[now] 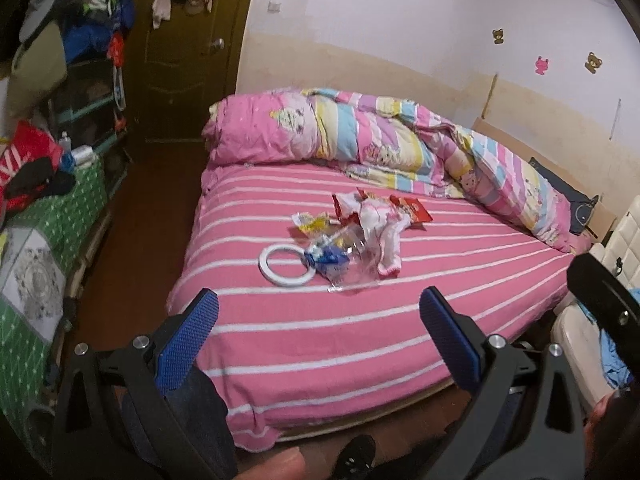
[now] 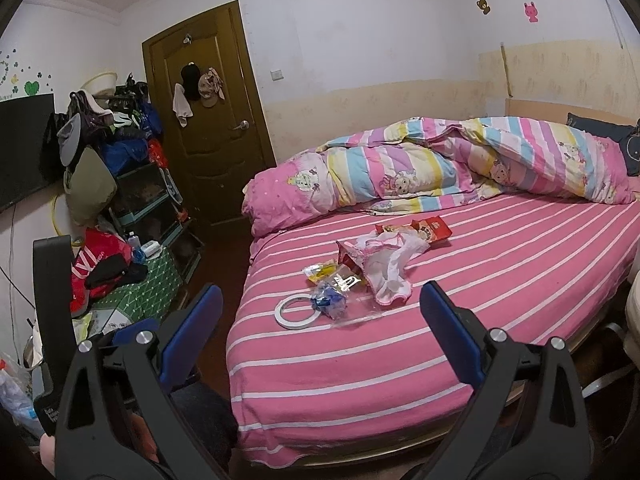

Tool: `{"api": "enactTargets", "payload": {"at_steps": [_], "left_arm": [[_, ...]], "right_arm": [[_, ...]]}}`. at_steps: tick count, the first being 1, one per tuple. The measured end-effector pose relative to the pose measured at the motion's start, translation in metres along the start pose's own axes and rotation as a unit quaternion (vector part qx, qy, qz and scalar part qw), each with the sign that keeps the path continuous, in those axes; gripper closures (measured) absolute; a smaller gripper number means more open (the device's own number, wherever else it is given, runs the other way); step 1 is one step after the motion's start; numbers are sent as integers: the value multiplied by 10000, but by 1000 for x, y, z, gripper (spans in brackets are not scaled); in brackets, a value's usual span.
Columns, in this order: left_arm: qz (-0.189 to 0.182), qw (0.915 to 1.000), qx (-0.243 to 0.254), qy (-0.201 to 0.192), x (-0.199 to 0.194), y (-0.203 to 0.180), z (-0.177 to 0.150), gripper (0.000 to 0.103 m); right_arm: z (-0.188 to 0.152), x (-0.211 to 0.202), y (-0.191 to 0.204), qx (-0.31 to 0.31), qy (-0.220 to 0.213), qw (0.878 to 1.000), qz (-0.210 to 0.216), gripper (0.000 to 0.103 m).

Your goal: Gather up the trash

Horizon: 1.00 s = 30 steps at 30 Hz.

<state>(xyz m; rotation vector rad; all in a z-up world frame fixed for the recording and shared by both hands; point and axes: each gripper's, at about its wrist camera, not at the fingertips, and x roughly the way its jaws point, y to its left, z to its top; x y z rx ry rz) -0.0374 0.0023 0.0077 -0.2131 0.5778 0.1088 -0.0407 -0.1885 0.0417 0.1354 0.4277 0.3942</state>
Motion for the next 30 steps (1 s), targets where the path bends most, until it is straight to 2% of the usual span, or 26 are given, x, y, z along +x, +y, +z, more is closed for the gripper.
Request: {"api": "enactTargets", "payload": {"at_steps": [5, 7, 12, 23, 30], "left_arm": [[81, 9999, 129, -7, 6, 1, 1, 5], [226, 9997, 74, 21, 10, 5, 1, 5], [273, 9995, -133, 84, 18, 19, 2, 5], [108, 9990, -294, 333, 50, 39, -2, 5], [86, 9968, -472, 633, 80, 57, -6, 5]], "right_arm": [[-1, 2, 4, -85, -117, 9998, 102, 5], [-1, 5, 7, -117, -115, 9998, 143, 5], [-1, 18, 6, -125, -76, 9995, 263, 5], [-6, 54, 14, -224, 173, 9987, 424, 5], [-9, 84, 17, -263, 379, 9976, 525, 5]]}}
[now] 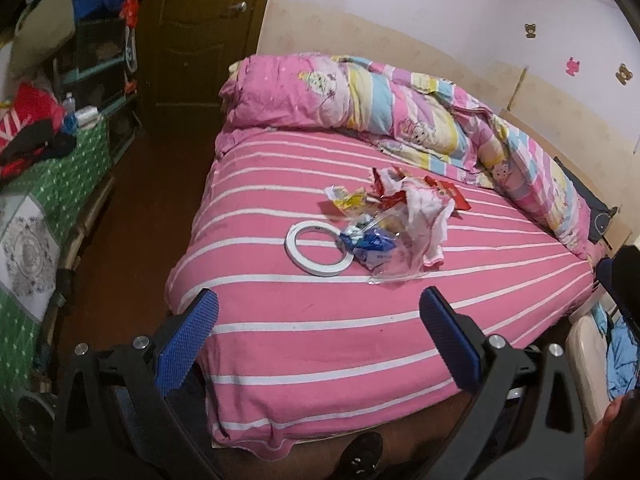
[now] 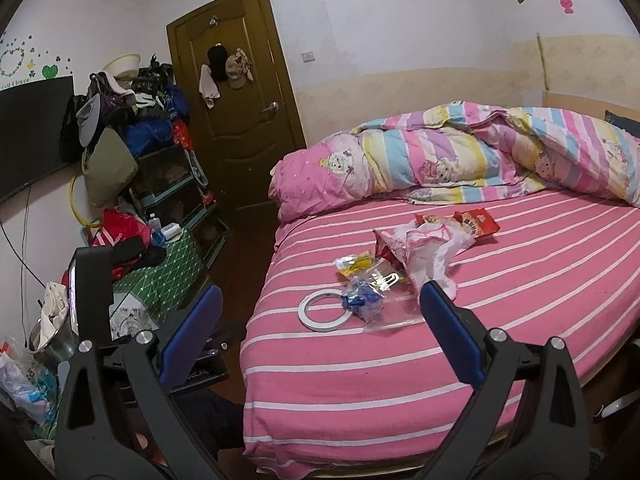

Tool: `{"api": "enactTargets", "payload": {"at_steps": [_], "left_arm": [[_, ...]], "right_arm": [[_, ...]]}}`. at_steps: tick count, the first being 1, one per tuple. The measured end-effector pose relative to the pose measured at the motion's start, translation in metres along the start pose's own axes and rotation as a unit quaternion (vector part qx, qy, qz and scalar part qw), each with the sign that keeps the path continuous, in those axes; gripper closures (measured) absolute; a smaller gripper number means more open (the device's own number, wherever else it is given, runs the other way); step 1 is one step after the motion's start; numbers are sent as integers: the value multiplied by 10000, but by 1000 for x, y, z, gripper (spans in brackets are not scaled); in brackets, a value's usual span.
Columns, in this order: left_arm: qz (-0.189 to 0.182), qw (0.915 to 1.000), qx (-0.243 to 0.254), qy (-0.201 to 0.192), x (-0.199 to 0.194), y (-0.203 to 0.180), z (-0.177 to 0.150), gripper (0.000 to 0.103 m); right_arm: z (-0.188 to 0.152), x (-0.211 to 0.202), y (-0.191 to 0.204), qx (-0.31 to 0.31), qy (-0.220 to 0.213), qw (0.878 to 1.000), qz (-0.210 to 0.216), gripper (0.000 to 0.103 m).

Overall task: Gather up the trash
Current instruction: 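Grasp the white tape roll with the left tool while the right tool grasps the clear plastic bag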

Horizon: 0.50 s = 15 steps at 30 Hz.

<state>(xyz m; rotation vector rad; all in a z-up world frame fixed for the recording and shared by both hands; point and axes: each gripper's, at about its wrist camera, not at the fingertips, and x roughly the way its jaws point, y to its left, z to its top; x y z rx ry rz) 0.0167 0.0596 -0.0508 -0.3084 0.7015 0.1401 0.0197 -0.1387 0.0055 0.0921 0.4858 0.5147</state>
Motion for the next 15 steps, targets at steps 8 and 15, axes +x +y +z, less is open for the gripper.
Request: {"api": "enactTargets", "payload": {"at_steps": [8, 15], "left_arm": [[-242, 9984, -327, 402, 48, 27, 3, 5], [-379, 9969, -249, 636, 91, 30, 10, 5]], "right_arm": [[2, 38, -8, -178, 104, 9997, -132, 5], [1, 85, -33, -201, 366, 9988, -270, 5]]}}
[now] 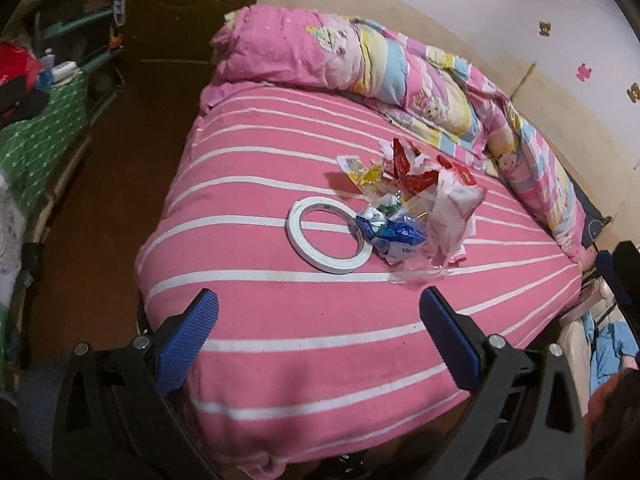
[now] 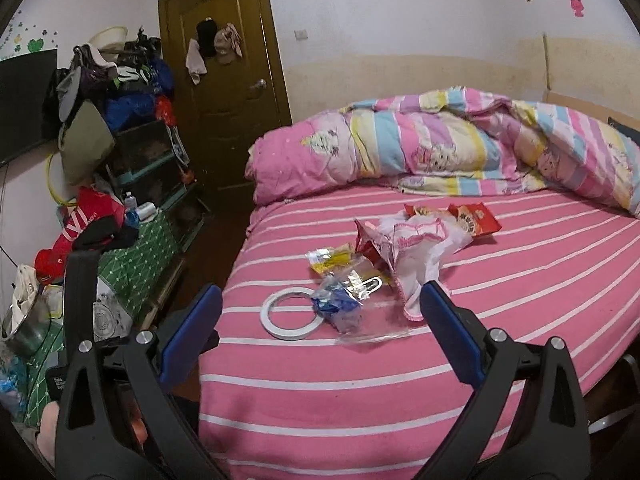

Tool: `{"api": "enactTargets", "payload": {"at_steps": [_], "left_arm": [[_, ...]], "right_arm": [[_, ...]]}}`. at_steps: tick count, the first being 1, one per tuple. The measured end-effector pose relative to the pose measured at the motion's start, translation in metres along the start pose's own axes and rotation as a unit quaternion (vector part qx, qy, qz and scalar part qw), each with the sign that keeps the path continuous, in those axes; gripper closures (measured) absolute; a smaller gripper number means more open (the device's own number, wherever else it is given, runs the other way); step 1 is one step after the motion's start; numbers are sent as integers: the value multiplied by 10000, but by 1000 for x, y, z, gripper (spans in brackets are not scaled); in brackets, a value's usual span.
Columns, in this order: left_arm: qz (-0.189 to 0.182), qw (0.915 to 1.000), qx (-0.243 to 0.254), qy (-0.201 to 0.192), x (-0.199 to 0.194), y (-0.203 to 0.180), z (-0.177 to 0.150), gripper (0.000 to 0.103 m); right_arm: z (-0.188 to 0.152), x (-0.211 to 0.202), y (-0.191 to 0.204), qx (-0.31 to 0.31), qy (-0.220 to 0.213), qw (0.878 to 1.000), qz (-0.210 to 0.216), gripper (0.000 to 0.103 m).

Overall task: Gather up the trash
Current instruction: 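Grasp the white tape roll with the left tool while the right tool grasps the clear plastic bag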

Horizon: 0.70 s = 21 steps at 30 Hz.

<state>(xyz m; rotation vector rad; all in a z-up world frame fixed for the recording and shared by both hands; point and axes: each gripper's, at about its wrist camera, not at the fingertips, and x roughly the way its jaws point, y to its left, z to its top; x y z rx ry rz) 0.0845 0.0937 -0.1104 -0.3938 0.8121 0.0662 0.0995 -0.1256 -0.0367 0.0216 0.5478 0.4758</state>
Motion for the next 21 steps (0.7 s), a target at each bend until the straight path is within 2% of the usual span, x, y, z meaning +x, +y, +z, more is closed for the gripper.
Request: {"api": "enactTargets", "payload": {"at_steps": [3, 17, 21], "left_arm": [[-53, 9999, 11, 147, 24, 1, 8, 5], [-524, 9936, -129, 989, 128, 6, 32, 5], [-443, 9933, -117, 1063, 142, 6, 41, 6]], "right_arm": [[-3, 26, -11, 143, 293, 9991, 262, 5], [-25, 138, -38, 21, 1107, 9938, -136, 5], [-32, 159, -45, 198, 1224, 9921, -204, 5]]}}
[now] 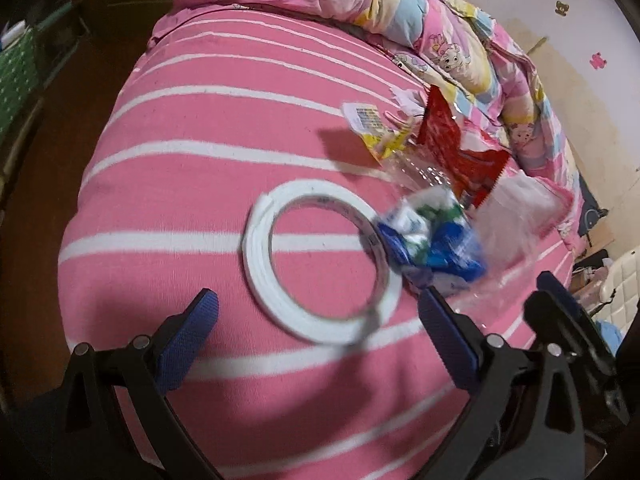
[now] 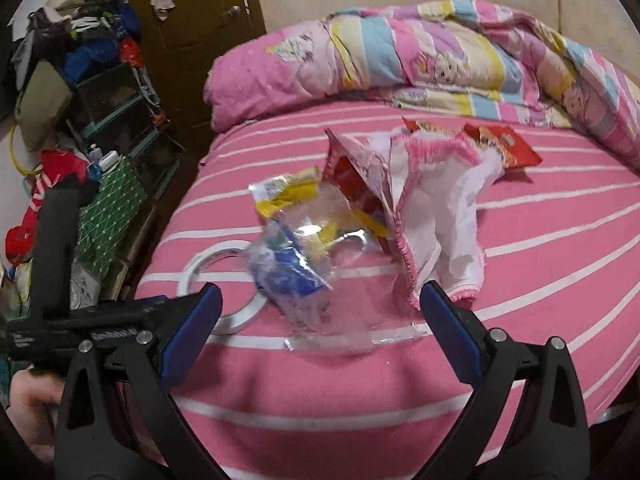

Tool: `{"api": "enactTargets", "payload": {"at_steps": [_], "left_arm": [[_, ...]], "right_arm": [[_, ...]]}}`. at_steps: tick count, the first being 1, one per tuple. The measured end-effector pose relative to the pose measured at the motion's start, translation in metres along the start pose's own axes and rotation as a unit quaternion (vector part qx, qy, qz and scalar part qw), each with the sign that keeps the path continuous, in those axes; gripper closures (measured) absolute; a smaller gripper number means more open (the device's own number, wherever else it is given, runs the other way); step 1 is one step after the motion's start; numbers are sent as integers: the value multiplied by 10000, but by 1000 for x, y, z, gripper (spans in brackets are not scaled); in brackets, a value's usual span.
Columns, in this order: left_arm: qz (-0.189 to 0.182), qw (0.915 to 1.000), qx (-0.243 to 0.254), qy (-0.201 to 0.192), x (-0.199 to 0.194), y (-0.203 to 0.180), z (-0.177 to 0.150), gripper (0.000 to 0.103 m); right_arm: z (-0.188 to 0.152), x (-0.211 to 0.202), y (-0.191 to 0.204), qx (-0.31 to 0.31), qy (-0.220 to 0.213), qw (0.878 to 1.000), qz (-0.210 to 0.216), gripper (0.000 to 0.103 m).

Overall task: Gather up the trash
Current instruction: 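Grasp the white tape roll with the left tool while the right tool grasps the clear plastic bag, then carry the tape roll and clear bag to the floor bin and release both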

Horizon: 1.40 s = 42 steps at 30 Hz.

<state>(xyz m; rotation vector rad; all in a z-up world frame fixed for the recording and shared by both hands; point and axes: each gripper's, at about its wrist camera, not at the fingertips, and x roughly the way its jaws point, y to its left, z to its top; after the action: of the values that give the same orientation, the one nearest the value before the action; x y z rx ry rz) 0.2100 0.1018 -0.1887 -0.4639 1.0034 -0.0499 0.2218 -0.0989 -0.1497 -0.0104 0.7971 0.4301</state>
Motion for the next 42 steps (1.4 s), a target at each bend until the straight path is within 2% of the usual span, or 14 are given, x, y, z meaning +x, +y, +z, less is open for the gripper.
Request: {"api": "enactTargets", "payload": {"at_steps": [3, 6, 8, 9, 10, 14, 16, 19, 28, 38, 42], "left_arm": [[139, 9999, 90, 10, 8, -1, 6, 6], [466, 9983, 344, 3, 15, -8, 9, 10], [777, 9955, 551, -11, 19, -13, 8, 24], [1010, 9925, 692, -37, 21, -17, 8, 35], [1136, 9906, 766, -59, 23, -18, 7, 41], [1401, 9854, 947, -175, 23, -20, 4, 57], [1390, 9857, 927, -228, 20, -17, 4, 80], [1225, 9891, 770, -274, 15, -10, 5, 87], [987, 9929, 537, -379, -5, -3, 2, 88], [893, 9914, -3, -958, -69, 10, -10, 88], [621, 9919, -104, -1104, -96, -3, -19, 88]], "right_arm": [[1, 16, -5, 100, 81, 9999, -106, 5], [-1, 26, -10, 264, 131, 9995, -98, 6], [-4, 29, -14, 369, 179, 9992, -12, 16], [-4, 30, -14, 402, 223, 9989, 6, 29], [-6, 32, -16, 433, 267, 9987, 9, 35], [-10, 28, -18, 408, 178, 9990, -27, 44], [-10, 22, -20, 456, 94, 9989, -31, 49], [-12, 13, -24, 545, -45, 9985, -13, 52], [-15, -19, -27, 747, -280, 9967, 155, 56], [-11, -72, -26, 827, -642, 9934, 466, 56], [-14, -108, -27, 792, -878, 9917, 508, 56]]}}
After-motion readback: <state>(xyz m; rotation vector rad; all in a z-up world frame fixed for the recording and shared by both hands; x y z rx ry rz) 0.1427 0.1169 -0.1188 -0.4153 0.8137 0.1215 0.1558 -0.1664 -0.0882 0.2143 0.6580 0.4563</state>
